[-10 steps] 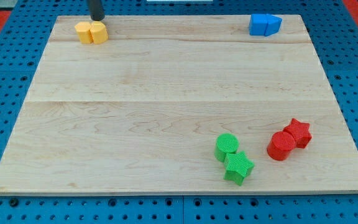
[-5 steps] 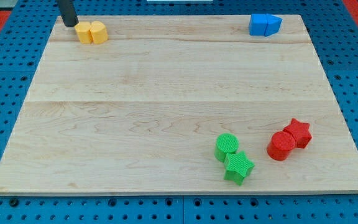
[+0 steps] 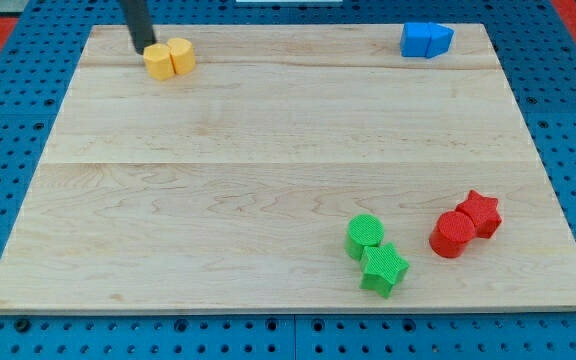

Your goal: Slide the yellow heart towards the center

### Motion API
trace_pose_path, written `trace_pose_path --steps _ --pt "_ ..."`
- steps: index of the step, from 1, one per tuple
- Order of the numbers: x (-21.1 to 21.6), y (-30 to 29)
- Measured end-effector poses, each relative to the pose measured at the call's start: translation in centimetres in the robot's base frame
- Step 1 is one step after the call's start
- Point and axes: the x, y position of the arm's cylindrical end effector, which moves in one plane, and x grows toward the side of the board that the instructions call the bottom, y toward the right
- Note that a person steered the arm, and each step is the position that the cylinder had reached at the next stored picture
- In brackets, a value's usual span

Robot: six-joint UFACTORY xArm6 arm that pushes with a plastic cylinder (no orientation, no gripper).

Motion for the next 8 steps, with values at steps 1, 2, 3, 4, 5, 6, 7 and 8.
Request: trace_pose_path --steps 1,2,3,4,5,6,7,8 --pt "0.0 2.9" --pt "0.0 3.2" --pt "0.7 4.4" --pt "3.0 6.6" --pt "5.4 9.5" --pt "7.0 10.8" --pt "9.5 12.6" --pt "12.4 17.9"
